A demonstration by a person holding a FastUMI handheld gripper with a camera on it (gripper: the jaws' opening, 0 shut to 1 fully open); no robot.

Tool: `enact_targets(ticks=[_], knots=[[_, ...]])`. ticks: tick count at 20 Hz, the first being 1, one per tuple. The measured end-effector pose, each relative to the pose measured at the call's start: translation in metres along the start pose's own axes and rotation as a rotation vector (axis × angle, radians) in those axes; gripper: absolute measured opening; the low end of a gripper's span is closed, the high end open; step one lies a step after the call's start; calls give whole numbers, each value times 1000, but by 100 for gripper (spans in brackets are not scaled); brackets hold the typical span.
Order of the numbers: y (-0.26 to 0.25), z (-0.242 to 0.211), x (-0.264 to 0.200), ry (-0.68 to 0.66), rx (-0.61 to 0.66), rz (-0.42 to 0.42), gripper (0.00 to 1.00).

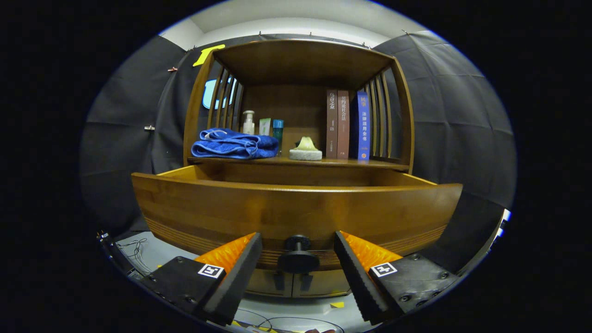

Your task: Pull open the drawer, take out the items inside it, and place them on the countertop above the cabinet.

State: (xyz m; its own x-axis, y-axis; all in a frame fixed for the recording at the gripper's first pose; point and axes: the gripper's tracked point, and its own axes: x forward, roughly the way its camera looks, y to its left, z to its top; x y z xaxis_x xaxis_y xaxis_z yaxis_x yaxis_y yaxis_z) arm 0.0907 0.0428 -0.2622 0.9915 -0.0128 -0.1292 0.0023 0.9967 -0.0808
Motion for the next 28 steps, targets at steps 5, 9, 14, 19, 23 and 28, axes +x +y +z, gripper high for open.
enact_targets(ticks=[5, 9, 14, 19, 23, 28], knots=[[3, 7, 5, -33, -10, -11, 100], [6, 11, 17, -6, -12, -21, 99], [5, 13, 42, 14, 11, -17, 99], [6, 14, 67, 27, 16, -17, 99], [6, 16, 82, 25, 21, -15, 99], [5, 19, 104, 25, 17, -12, 99]])
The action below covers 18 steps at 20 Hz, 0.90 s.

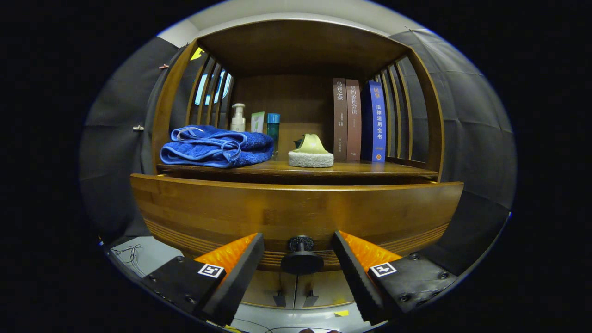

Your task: Pull open the drawer, take out the items inside it, and place them on the countertop above the cabinet.

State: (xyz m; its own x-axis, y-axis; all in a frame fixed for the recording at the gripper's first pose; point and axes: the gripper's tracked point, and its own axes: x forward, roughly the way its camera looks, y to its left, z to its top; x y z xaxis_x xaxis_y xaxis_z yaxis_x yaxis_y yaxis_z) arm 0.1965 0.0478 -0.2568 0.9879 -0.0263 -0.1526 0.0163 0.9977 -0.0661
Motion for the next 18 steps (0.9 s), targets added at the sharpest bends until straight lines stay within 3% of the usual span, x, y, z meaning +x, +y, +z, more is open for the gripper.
enact_targets(ticks=[8, 18], knots=[[1, 5, 47, 0, 5, 5, 99], [3, 4, 47, -29, -22, 1, 99]])
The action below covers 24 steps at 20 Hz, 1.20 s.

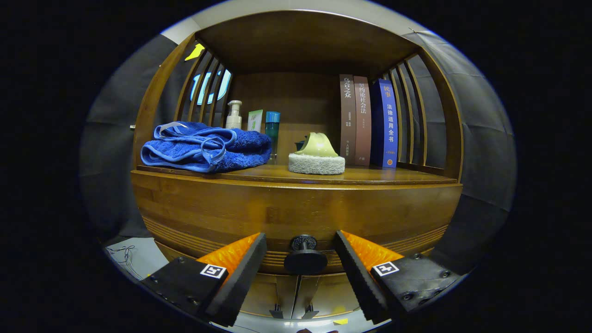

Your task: Pull open the drawer, take out the items inside it, and place them on the countertop above the cabinet.

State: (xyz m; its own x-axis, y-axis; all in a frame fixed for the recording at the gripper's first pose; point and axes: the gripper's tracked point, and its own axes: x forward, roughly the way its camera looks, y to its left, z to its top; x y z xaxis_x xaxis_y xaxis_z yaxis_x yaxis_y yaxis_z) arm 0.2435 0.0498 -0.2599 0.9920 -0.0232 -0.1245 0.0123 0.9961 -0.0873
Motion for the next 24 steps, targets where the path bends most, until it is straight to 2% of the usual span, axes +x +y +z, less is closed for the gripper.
enact_targets(ticks=[9, 20, 24], knots=[[-3, 4, -13, 7, -6, -2, 99], [-17, 57, -102, -17, -43, -18, 99], [-26, 72, -130, 3, 2, -15, 99]])
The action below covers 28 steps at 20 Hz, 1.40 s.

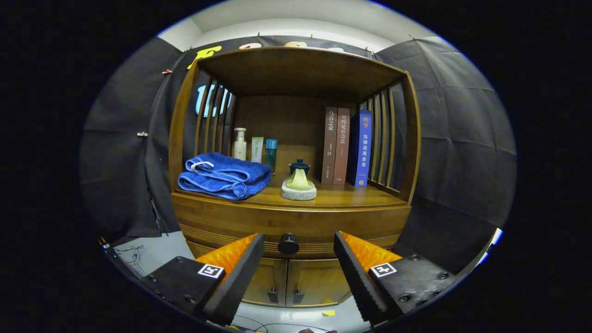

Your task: Pull open the drawer, take out the items inside it, and place them on the countertop above the cabinet.

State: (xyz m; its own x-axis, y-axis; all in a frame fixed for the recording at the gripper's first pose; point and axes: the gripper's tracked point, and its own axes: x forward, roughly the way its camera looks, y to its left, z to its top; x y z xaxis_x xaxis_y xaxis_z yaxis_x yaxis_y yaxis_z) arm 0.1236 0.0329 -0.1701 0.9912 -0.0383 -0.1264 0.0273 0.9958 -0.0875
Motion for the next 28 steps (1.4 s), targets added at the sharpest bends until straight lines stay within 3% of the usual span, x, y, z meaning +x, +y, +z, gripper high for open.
enact_targets(ticks=[16, 28], knots=[[-28, 92, -57, -15, -1, 17, 99], [-25, 101, -61, -24, 5, 28, 99]])
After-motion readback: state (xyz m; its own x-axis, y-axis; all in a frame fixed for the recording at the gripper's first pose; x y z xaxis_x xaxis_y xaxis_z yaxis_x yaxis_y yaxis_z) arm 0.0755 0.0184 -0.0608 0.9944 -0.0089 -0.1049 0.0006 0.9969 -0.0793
